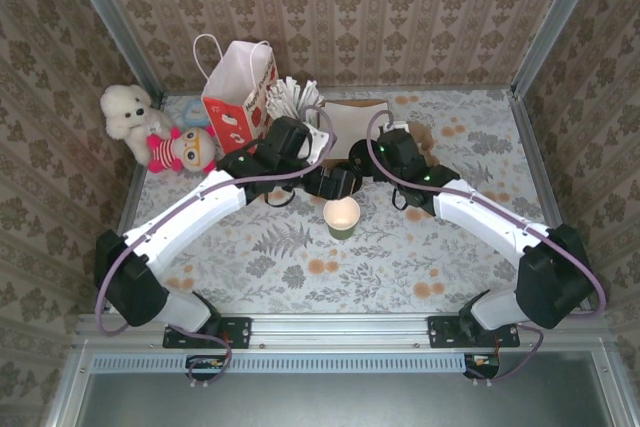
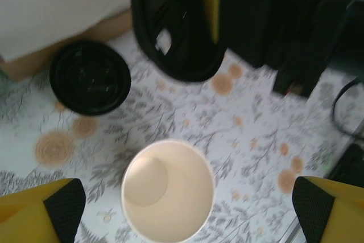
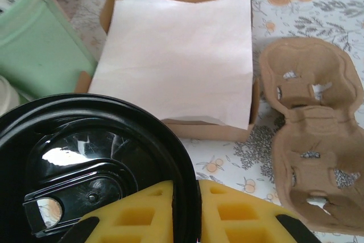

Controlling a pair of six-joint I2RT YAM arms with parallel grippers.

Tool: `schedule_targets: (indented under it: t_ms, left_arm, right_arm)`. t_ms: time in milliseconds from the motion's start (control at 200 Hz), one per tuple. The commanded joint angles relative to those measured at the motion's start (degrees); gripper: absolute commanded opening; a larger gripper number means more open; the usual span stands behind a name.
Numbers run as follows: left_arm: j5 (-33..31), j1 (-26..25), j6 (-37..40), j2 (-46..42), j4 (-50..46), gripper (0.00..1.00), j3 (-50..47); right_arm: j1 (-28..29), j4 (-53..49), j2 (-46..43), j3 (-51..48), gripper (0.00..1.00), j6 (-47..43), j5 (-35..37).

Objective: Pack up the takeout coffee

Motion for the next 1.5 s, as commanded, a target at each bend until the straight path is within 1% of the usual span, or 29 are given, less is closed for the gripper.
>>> schedule_targets:
  t_ms: [0, 65, 145, 180, 290, 375, 520, 610, 640, 710, 750, 780, 825, 910, 975, 1050, 1120, 1185, 1275, 1300, 1315, 1325, 1395, 1495]
  left_arm:
    - [-3.4, 0.2, -4.1, -0.5, 3.9, 0.98, 2.5]
    - [-7.5, 0.3, -5.6, 0.9, 4.1, 0.96, 3.4]
    - [-12.0, 0.4, -7.3, 3.0, 3.1, 0.91, 5.3]
    - [-13.3, 0.4, -7.9, 3.8, 2.8, 0.89, 6.1]
    - [-13.9, 0.5, -8.1, 5.9, 3.8, 0.83, 8.0]
    - [-13.8, 0.4, -8.1, 7.3, 4.8, 0.76, 9.1]
    - [-13.3, 0.2, -8.1, 9.4, 4.7, 0.52, 10.8]
    - [-11.6, 0.1, -7.4, 9.7, 5.8, 0.37, 10.9]
    - [-11.0, 0.2, -7.1, 9.8, 6.0, 0.3, 11.0]
    - [-11.0, 0.1, -6.4, 9.6, 6.3, 0.17, 10.8]
    - [-11.5, 0.1, -5.8, 9.4, 6.6, 0.1, 10.4]
    - [-11.8, 0.1, -5.4, 9.1, 7.1, 0.06, 10.1]
    - [-11.9, 0.2, -4.4, 8.7, 7.7, 0.02, 9.6]
    - [-12.3, 0.2, -2.0, 8.3, 8.1, 0.01, 9.5]
    - [-12.0, 0.2, 0.4, 8.2, 8.3, 0.0, 9.8]
    - [-11.5, 0.2, 2.7, 8.2, 8.5, 0.0, 10.0]
    - [-10.2, 0.3, 4.4, 8.3, 8.4, 0.0, 10.4]
    - [-8.4, 0.8, 4.5, 8.5, 8.4, 0.0, 10.8]
    - [-4.6, 1.6, 4.3, 8.7, 8.7, 0.0, 11.0]
    - [-3.8, 1.8, 4.3, 8.6, 8.9, 0.0, 11.1]
    - [-3.1, 1.9, 4.3, 8.6, 9.0, 0.0, 11.1]
    - [-2.7, 2.0, 4.4, 8.6, 9.0, 0.0, 11.0]
    - [-0.2, 2.4, 4.5, 8.3, 9.6, 0.0, 10.9]
    - [3.2, 3.0, 5.1, 8.0, 10.8, 0.0, 10.5]
  right_arm:
    - [1.9, -0.6, -1.3, 4.2, 0.17, -0.2, 4.0]
    - [2.9, -1.2, -1.3, 5.3, 0.17, 1.0, 5.1]
    - [3.6, -2.5, -1.3, 6.4, 0.17, 3.1, 5.7]
    - [4.0, -3.0, -3.1, 6.9, 0.17, 3.7, 6.1]
    - [5.2, -4.0, -3.4, 7.6, 0.17, 4.1, 7.1]
    - [5.8, -4.9, -3.4, 8.3, 0.17, 4.4, 7.1]
    - [6.5, -5.6, -3.2, 8.6, 0.17, 5.2, 7.0]
    - [6.6, -5.4, -3.2, 8.6, 0.18, 5.5, 6.0]
    - [6.5, -5.4, -3.3, 8.6, 0.18, 5.5, 5.4]
    - [6.3, -4.9, -3.7, 8.5, 0.22, 5.2, 3.0]
    - [5.9, -4.7, -4.2, 8.5, 0.27, 5.2, 1.1]
    - [5.5, -4.4, -4.6, 8.3, 0.3, 5.2, -0.4]
    - [4.5, -4.3, -5.3, 8.2, 0.35, 5.2, -3.5]
    - [2.5, -5.2, -6.1, 8.6, 0.44, 4.1, -9.6]
    - [1.2, -6.3, -6.8, 8.7, 0.48, 3.4, -12.2]
    - [-1.2, -6.4, -7.7, 7.9, 0.52, 2.2, -17.8]
    - [-3.9, -5.3, -8.5, 6.4, 0.58, 1.1, -24.4]
    - [-6.2, -4.4, -9.6, 5.1, 0.64, 0.6, -28.6]
    - [-10.2, -2.8, -11.4, 3.1, 0.77, -1.2, -37.4]
    - [-10.9, -2.2, -12.0, 2.4, 0.88, -2.6, -40.3]
    - [-11.3, -1.9, -12.4, 2.0, 0.97, -3.6, -41.6]
    - [-11.5, -1.7, -12.6, 1.7, 0.99, -4.4, -42.3]
    - [-11.7, -1.9, -14.2, 0.3, 1.0, -9.4, -43.6]
    - [-12.0, -1.9, -15.0, -0.4, 0.98, -12.8, -42.9]
